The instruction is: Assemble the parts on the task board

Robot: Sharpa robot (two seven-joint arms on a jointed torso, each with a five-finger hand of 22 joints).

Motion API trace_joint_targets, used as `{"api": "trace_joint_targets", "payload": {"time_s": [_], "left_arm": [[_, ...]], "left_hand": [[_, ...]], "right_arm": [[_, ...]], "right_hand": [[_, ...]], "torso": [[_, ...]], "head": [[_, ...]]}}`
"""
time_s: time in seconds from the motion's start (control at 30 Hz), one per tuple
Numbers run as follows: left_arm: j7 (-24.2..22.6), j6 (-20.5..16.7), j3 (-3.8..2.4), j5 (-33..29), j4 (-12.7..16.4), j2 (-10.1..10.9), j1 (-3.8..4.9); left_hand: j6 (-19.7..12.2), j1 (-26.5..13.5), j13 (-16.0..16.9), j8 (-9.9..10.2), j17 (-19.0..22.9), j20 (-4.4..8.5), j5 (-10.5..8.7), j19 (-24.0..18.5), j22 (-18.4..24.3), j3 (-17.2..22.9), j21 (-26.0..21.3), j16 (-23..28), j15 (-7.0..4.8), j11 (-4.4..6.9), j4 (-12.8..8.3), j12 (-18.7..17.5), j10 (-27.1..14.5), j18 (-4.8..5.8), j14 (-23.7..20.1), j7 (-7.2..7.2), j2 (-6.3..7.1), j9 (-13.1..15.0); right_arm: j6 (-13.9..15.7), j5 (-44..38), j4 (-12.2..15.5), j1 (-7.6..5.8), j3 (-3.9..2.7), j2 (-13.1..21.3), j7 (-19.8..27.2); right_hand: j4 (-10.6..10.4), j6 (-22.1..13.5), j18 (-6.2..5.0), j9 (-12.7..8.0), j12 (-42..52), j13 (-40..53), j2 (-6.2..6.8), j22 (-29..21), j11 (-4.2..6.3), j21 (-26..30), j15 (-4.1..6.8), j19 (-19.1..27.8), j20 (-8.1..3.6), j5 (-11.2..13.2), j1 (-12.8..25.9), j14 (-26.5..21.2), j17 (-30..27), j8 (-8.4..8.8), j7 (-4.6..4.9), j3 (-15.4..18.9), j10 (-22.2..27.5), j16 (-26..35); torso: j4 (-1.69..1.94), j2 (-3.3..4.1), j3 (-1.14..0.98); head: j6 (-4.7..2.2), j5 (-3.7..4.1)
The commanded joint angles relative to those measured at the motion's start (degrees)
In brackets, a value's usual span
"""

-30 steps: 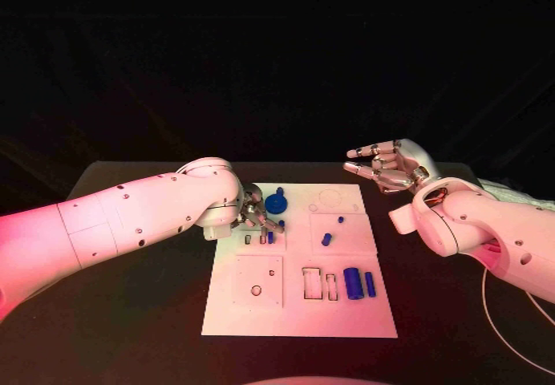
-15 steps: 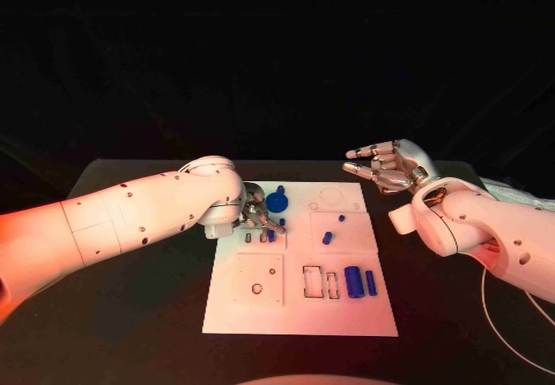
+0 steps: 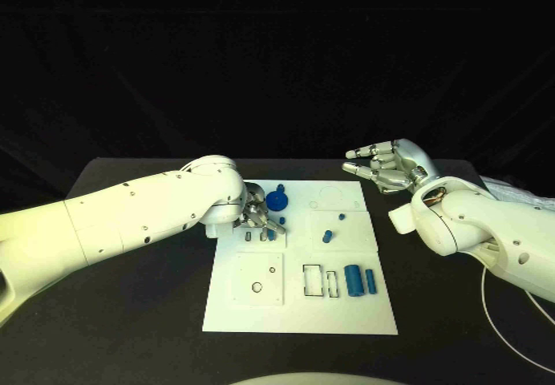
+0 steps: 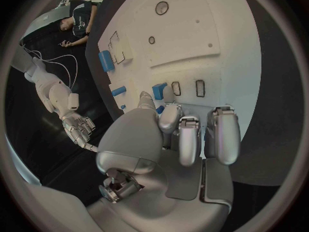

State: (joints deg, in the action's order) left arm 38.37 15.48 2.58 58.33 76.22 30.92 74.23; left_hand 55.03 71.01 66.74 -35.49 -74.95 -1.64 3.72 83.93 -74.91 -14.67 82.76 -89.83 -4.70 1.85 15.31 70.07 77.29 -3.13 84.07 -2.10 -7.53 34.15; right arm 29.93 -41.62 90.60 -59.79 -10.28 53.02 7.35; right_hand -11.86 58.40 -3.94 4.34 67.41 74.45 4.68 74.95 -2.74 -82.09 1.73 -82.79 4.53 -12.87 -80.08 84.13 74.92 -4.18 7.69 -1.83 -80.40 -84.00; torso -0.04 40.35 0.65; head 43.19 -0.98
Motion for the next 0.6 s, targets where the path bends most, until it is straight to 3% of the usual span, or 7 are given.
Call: {"api": "trace_joint_targets", "payload": {"time_s": [0.03, 0.3, 0.43, 0.6], "left_arm": [[0.1, 1.2, 0.0, 0.2, -0.1, -0.2, -0.07], [0.1, 0.9, 0.01, 0.2, -0.3, -0.3, -0.14], [0.1, 0.4, 0.0, 0.2, -0.2, -0.4, -0.15], [0.0, -0.5, 0.0, -0.2, 0.0, -0.3, -0.16]], "left_hand": [[-0.3, 0.8, 0.1, -0.3, -15.1, 0.34, 0.26, 1.4, -5.5, 0.4, 0.2, -0.2, -0.38, 0.0, 0.1, 0.1, 0.6, 0.72, 5.9, 0.06, -0.01, 0.2], [-0.8, 2.5, 0.1, -0.7, -15.1, 0.44, 0.3, 1.3, -5.5, 1.9, 0.2, -0.2, -0.49, 0.12, -0.7, 0.0, 0.5, 0.7, 5.9, 0.2, -0.28, 1.4], [-1.3, 4.7, -0.2, -0.6, -15.1, 0.56, 0.42, 1.2, -5.4, 3.9, 0.1, -0.2, -0.63, 0.3, -1.9, -0.3, 0.3, 0.66, 5.9, 0.39, -0.67, 2.0], [-2.4, 9.9, -0.5, 0.1, -15.1, 0.9, 0.89, 1.1, -5.5, 9.0, 0.0, -0.2, -1.04, 0.75, -4.6, -0.8, -0.1, 0.63, 5.9, 0.86, -2.09, 2.6]], "right_arm": [[-0.6, -1.1, 0.1, 0.06, 0.0, -0.1, -0.4], [-0.7, -1.1, 0.1, 0.11, 0.0, -0.1, -0.5], [-0.7, -1.1, 0.0, 0.14, 0.0, -0.1, -0.5], [-0.8, -1.1, 0.0, 0.22, 0.01, -0.2, -0.6]], "right_hand": [[0.3, 0.3, 0.76, 0.1, -0.4, 0.0, -0.51, 0.2, 0.13, -0.1, -0.1, -0.1, -0.11, -0.4, -0.2, 4.1, 7.1, -0.17, -0.02, -0.1, 0.3, 0.3], [0.3, 0.3, 0.76, 0.1, -0.4, 0.0, -0.51, 0.2, 0.13, -0.1, -0.1, -0.1, -0.11, -0.4, -0.2, 4.1, 7.1, -0.17, -0.02, -0.1, 0.3, 0.3], [0.3, 0.3, 0.76, 0.1, -0.4, 0.0, -0.51, 0.2, 0.13, -0.1, -0.1, -0.1, -0.11, -0.4, -0.2, 4.1, 7.1, -0.17, -0.02, -0.1, 0.3, 0.3], [0.3, 0.3, 0.76, 0.1, -0.4, 0.0, -0.51, 0.2, 0.13, -0.1, -0.1, -0.1, -0.11, -0.4, -0.2, 4.1, 7.1, -0.17, -0.02, -0.1, 0.3, 0.3]], "torso": [[-0.02, 0.05, 0.0], [0.02, 0.04, -0.04], [0.04, 0.02, -0.01], [-0.01, 0.03, -0.05]], "head": [[0.04, 0.03], [0.1, 0.1], [0.18, 0.09], [0.29, 0.01]]}}
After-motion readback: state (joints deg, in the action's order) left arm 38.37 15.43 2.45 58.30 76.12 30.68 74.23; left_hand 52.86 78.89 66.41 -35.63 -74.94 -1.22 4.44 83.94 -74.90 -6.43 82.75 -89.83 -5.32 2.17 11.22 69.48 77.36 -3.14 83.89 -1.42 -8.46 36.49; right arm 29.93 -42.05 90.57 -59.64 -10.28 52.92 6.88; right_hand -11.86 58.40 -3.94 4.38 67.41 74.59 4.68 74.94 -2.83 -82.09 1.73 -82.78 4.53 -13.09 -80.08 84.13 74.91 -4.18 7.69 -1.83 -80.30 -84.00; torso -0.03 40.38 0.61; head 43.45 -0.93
